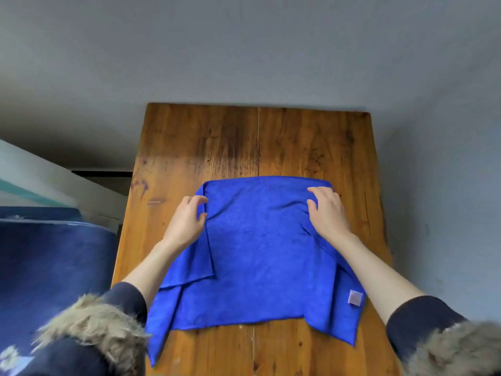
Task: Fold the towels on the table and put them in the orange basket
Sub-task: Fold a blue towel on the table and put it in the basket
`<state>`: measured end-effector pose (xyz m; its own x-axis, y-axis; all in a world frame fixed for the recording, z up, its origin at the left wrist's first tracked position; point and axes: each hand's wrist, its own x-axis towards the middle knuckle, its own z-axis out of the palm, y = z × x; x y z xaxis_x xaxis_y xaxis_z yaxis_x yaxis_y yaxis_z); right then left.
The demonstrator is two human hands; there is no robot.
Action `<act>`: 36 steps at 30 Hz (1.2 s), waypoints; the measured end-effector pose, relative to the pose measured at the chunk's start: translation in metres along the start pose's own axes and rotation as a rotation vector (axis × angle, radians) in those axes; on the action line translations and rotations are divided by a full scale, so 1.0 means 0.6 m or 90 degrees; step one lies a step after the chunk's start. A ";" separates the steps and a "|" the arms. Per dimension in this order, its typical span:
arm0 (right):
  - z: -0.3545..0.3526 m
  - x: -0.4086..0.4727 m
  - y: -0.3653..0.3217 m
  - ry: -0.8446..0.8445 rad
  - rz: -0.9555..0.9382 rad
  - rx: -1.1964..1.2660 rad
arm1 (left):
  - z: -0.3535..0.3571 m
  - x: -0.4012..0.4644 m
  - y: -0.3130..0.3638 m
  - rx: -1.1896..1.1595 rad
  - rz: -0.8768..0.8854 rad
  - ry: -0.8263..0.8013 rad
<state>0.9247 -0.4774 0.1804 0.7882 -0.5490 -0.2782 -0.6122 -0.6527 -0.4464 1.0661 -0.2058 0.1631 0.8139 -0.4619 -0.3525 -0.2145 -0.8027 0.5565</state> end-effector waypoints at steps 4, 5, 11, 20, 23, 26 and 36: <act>0.103 -0.058 -0.054 -0.065 -0.055 -0.063 | 0.037 -0.099 -0.061 0.074 0.047 -0.020; 0.129 -0.074 -0.070 -0.087 -0.067 -0.074 | 0.043 -0.120 -0.077 0.104 0.072 -0.032; 0.254 -0.142 -0.142 -0.166 -0.049 -0.177 | 0.045 -0.161 -0.149 0.231 0.172 -0.133; 0.284 -0.153 -0.168 -0.206 0.027 -0.231 | 0.012 -0.127 -0.198 -0.114 0.076 0.035; 0.277 -0.154 -0.178 -0.220 0.045 -0.229 | -0.038 -0.095 -0.220 -0.263 -0.063 0.068; 0.274 -0.154 -0.186 -0.229 0.061 -0.238 | -0.096 -0.044 -0.245 -0.295 -0.100 0.098; 0.276 -0.150 -0.201 -0.212 0.098 -0.211 | -0.170 0.081 -0.301 -0.109 -0.176 0.209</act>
<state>0.9382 -0.2628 0.1187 0.6316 -0.4900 -0.6008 -0.6670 -0.7384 -0.0991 1.1994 -0.0452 0.1221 0.9620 -0.0722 -0.2634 0.1052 -0.7921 0.6012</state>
